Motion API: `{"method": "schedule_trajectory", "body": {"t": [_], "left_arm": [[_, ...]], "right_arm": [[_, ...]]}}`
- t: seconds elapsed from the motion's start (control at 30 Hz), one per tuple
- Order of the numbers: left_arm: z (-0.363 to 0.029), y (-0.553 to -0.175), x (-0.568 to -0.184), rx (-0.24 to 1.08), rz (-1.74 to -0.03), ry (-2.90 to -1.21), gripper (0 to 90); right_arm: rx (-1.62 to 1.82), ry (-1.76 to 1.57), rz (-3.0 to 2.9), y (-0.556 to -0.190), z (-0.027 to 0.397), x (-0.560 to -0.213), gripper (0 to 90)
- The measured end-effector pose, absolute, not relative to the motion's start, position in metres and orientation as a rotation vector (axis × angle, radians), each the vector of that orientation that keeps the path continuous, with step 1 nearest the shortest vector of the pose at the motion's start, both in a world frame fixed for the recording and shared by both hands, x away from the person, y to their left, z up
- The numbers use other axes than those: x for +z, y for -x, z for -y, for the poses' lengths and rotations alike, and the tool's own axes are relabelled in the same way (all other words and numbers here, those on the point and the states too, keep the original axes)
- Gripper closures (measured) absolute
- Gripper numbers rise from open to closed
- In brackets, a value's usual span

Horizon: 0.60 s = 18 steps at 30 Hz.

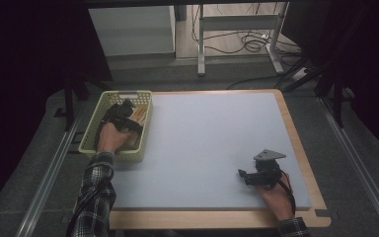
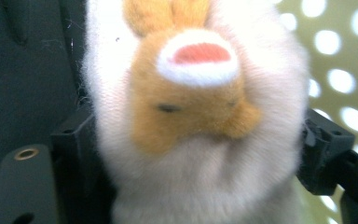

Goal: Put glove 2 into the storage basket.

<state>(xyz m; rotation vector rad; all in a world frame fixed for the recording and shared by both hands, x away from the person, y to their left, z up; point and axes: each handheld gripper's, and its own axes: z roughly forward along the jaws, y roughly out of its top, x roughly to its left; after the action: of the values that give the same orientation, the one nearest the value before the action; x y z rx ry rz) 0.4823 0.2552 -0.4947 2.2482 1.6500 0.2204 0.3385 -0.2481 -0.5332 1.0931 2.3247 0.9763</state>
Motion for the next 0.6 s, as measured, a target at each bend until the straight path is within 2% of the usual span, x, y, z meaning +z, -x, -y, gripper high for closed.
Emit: {"method": "schedule_trajectory", "body": {"t": [0.17,0.3,0.37,0.47,0.53,0.6], "left_arm": [[-0.256,-0.468,-0.468,0.264,-1.565,-2.229,13.1],[-0.261,-0.457,-0.445,0.304,-1.512,-2.182,14.5],[-0.266,-0.454,-0.441,0.359,-1.537,-2.176,23.4],[-0.276,-0.455,-0.448,0.442,-1.613,-2.188,44.4],[-0.282,-0.458,-0.459,0.445,-1.669,-2.199,56.3],[-0.285,-0.462,-0.472,0.426,-1.711,-2.206,62.2]], "right_arm": [[0.975,-1.095,-2.324,-0.338,0.248,-0.533,15.7],[0.975,-1.093,-2.325,-0.338,0.248,-0.533,15.7],[0.975,-1.094,-2.324,-0.338,0.248,-0.533,15.7],[0.975,-1.094,-2.324,-0.338,0.248,-0.533,15.7],[0.976,-1.094,-2.324,-0.338,0.248,-0.533,15.7],[0.975,-1.092,-2.324,-0.339,0.248,-0.533,15.7]]}}
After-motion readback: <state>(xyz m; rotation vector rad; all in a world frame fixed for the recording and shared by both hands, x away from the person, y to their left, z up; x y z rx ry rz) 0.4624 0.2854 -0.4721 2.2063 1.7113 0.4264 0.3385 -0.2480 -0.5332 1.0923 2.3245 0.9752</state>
